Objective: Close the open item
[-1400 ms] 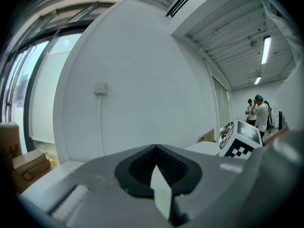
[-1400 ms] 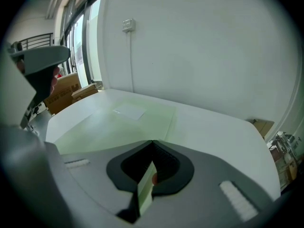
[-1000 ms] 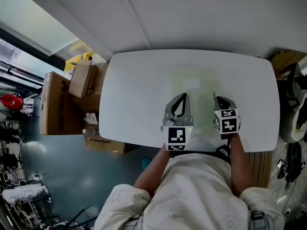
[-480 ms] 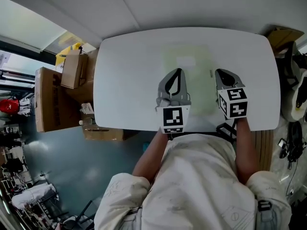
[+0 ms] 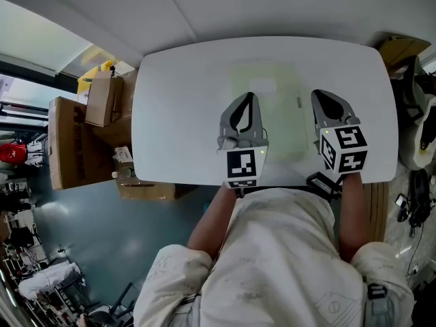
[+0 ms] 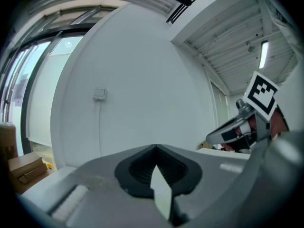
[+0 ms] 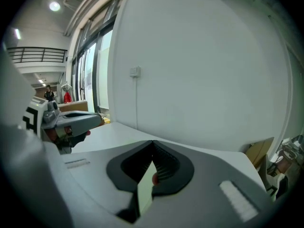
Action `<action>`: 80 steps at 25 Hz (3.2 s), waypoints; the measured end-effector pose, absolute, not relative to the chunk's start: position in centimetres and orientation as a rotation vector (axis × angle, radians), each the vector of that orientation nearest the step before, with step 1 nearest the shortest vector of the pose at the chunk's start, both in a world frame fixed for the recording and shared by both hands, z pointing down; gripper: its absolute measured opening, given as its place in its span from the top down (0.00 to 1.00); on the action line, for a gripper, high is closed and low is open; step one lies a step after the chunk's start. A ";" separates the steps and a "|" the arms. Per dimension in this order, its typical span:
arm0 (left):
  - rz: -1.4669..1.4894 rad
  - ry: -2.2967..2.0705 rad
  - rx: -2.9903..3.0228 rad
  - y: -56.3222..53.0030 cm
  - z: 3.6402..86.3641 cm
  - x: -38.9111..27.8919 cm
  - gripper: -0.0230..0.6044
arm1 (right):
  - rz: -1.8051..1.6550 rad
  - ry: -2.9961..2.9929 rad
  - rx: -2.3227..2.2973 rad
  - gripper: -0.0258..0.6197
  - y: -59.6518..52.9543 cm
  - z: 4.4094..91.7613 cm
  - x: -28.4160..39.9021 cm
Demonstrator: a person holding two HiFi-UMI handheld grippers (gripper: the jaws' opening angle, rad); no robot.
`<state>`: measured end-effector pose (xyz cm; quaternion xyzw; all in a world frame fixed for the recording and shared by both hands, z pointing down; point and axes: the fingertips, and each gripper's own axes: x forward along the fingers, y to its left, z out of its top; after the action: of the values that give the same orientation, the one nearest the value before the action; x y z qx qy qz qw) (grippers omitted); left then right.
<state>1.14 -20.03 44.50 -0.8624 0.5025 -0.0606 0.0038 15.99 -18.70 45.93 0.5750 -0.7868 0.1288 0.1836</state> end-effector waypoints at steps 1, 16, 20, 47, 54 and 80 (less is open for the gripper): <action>-0.188 1.575 -2.702 -20.1 44.4 1.1 0.96 | 0.354 -2.227 1.629 0.96 -18.7 45.4 16.0; -0.112 1.622 -2.674 -19.9 39.5 -0.5 0.96 | 0.195 -2.334 1.713 0.96 -17.8 39.4 15.3; -0.077 1.638 -2.677 -20.0 38.1 -1.1 0.96 | 0.144 -2.378 1.739 0.96 -17.5 37.2 14.8; 0.096 1.699 -2.491 -16.8 30.8 -3.4 0.96 | -0.298 -2.416 1.993 0.96 -14.6 29.4 14.7; 0.106 1.678 -2.461 -16.3 31.5 -3.7 0.96 | -0.301 -2.409 2.027 0.96 -14.5 30.3 15.2; 0.091 1.684 -2.416 -16.2 31.2 -3.8 0.96 | -0.296 -2.416 1.928 0.96 -15.2 31.7 14.3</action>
<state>-3.77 -16.17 31.24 -0.8161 0.5688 0.0306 0.0973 14.35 -15.24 31.69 0.6207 -0.7780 -0.0953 0.0184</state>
